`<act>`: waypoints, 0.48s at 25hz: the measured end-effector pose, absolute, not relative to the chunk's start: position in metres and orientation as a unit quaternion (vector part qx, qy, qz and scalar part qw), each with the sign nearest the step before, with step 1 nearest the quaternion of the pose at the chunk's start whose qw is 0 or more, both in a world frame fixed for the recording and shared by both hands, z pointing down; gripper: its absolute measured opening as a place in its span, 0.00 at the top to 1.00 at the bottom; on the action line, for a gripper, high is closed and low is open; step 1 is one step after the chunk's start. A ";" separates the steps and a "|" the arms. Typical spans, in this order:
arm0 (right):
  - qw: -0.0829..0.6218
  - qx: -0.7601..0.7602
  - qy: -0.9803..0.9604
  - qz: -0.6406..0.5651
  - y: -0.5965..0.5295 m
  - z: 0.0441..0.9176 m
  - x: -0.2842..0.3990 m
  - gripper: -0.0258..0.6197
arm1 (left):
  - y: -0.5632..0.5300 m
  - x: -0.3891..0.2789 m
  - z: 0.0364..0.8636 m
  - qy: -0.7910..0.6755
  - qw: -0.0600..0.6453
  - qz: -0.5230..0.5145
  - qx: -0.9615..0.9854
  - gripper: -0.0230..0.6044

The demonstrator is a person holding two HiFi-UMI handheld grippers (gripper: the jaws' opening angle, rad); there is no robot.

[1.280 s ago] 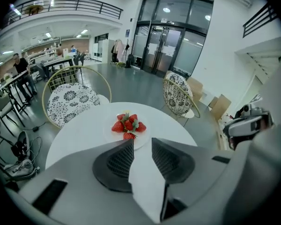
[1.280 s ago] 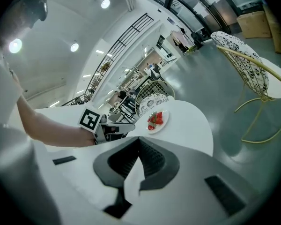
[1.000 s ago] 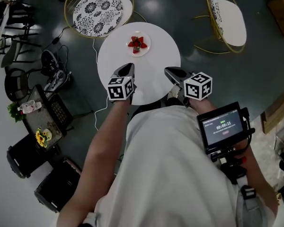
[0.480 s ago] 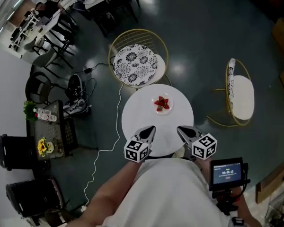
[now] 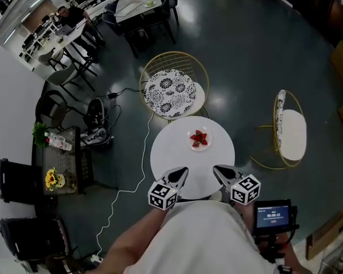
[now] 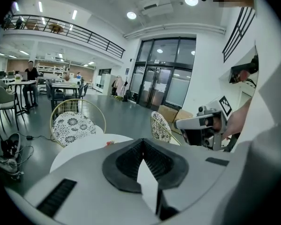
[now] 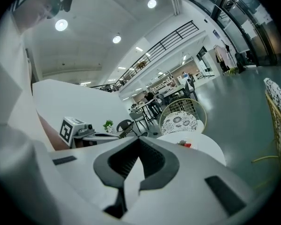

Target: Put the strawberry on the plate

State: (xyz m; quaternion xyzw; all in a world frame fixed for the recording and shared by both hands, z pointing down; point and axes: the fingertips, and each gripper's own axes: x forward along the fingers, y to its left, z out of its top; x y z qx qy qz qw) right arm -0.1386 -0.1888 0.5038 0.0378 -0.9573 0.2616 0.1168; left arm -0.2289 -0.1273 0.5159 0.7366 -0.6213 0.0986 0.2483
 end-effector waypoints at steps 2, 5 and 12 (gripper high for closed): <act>0.117 0.035 -0.958 0.260 -0.185 0.505 -0.136 0.95 | -0.125 -0.225 0.518 -0.620 0.247 0.100 0.738 0.95; 0.116 0.036 -0.958 0.260 -0.179 0.509 -0.135 0.95 | -0.120 -0.223 0.522 -0.618 0.245 0.101 0.740 0.95; 0.111 0.035 -0.957 0.265 -0.180 0.539 -0.135 0.95 | -0.123 -0.222 0.552 -0.617 0.238 0.114 0.741 0.95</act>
